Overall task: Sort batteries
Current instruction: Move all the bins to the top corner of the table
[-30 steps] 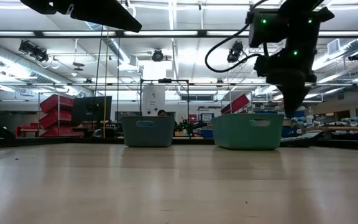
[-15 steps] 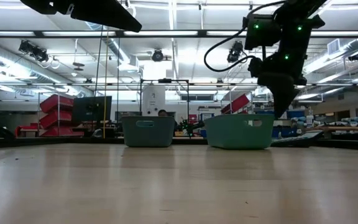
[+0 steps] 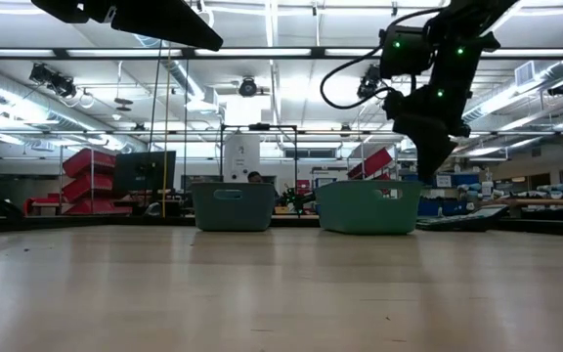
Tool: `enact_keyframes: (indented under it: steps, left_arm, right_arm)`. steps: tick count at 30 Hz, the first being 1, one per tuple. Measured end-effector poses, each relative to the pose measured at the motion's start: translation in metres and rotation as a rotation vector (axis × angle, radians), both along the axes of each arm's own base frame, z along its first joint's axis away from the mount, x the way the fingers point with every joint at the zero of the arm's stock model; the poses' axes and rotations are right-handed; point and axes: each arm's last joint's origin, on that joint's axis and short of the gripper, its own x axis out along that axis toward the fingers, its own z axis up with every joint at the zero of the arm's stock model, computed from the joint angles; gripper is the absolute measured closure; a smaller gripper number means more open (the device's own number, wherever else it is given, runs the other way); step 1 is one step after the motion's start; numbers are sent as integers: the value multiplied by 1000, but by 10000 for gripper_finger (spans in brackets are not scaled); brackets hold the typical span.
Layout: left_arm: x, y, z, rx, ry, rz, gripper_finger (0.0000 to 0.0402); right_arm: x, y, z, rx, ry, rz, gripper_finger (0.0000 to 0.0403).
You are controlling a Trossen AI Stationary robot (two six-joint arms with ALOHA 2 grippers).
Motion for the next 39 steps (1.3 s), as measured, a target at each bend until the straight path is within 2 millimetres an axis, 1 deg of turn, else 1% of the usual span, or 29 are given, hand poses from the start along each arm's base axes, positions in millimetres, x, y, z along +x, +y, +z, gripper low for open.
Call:
enact_keyframes:
  steps: [5,8,11,16,19,23,27,31,39]
  left_arm:
    - [0,0,0,0,0,0,402]
    - [0,0,0,0,0,0,402]
    - [0,0,0,0,-1,0,402]
    - [0,0,0,-2,-2,1,402]
    - [0,0,0,-3,-2,1,402]
    - [0,0,0,-5,-3,2,402]
    - [0,0,0,-19,-6,2,402]
    - [0,0,0,-24,-7,1,402]
    - [0,0,0,-24,-7,1,402]
  right_arm:
    - [-14,2,6,-12,66,-58,403]
    - [-21,7,13,6,54,-76,403]
    - [-24,14,17,64,28,-52,403]
    - [-17,20,13,76,19,-15,403]
    - [-9,19,6,76,25,-7,403]
    - [1,16,-10,85,73,11,403]
    - [6,15,-20,88,114,-3,403]
    - [8,13,-24,64,124,4,403]
    - [12,3,-22,39,74,20,403]
